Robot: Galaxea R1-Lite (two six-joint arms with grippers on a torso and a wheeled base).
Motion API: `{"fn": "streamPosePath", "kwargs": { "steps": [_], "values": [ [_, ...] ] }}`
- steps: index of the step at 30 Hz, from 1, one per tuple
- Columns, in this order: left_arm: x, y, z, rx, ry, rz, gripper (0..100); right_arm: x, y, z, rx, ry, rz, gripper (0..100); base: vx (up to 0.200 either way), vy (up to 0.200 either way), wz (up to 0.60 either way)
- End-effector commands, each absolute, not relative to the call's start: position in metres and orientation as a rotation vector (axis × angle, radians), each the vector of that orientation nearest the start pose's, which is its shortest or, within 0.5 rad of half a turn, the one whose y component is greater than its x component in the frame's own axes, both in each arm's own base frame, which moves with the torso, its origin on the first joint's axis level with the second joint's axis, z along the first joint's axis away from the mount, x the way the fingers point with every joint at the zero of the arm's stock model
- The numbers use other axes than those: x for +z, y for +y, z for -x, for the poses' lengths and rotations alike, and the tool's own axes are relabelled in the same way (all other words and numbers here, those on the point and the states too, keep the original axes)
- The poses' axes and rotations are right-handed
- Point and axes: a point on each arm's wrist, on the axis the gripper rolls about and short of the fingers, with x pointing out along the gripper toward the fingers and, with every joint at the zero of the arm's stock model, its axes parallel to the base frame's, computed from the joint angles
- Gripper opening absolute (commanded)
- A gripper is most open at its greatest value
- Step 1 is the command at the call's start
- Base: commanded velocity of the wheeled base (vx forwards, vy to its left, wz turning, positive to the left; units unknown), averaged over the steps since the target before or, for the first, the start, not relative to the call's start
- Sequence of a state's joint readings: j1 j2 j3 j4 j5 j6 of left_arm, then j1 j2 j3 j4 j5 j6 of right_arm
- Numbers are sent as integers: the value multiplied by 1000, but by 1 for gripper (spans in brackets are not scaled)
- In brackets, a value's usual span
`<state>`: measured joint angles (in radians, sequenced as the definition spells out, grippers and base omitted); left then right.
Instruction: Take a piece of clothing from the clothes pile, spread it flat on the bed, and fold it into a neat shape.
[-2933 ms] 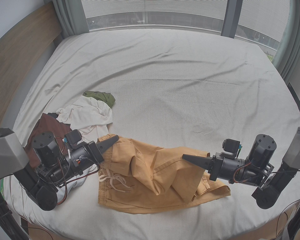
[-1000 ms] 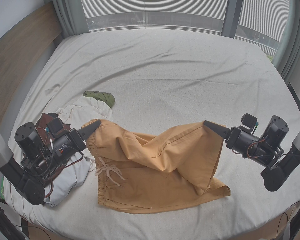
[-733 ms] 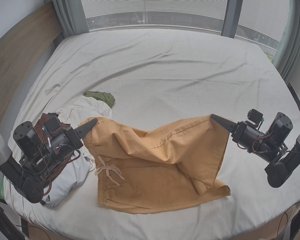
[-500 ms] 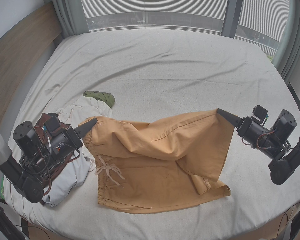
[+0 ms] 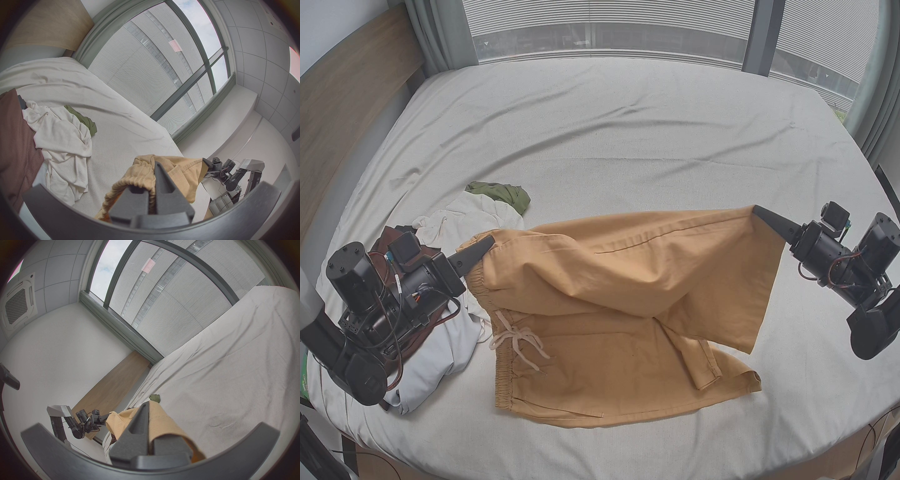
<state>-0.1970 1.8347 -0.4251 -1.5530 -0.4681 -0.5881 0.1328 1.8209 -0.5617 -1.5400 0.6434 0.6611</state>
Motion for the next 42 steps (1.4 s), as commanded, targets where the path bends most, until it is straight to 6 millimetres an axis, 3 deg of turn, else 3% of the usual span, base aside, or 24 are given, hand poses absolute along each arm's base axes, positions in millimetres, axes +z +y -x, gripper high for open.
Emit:
{"fn": "streamPosePath", "kwargs": {
  "steps": [1, 15, 27, 42],
  "values": [
    [143, -65, -273, -687, 54, 545, 0, 178, 47, -289, 818, -26, -555, 0, 0, 0, 0],
    [140, -65, -271, -684, 70, 546, 0, 182, 30, -294, 792, -40, -564, 0, 0, 0, 0],
    [125, -66, -274, -678, 97, 469, 0, 180, 29, -296, 788, -36, -565, 0, 0, 0, 0],
    [135, -66, -278, -678, 50, 462, 0, 178, 31, -295, 791, -28, -565, 0, 0, 0, 0]
  ]
}}
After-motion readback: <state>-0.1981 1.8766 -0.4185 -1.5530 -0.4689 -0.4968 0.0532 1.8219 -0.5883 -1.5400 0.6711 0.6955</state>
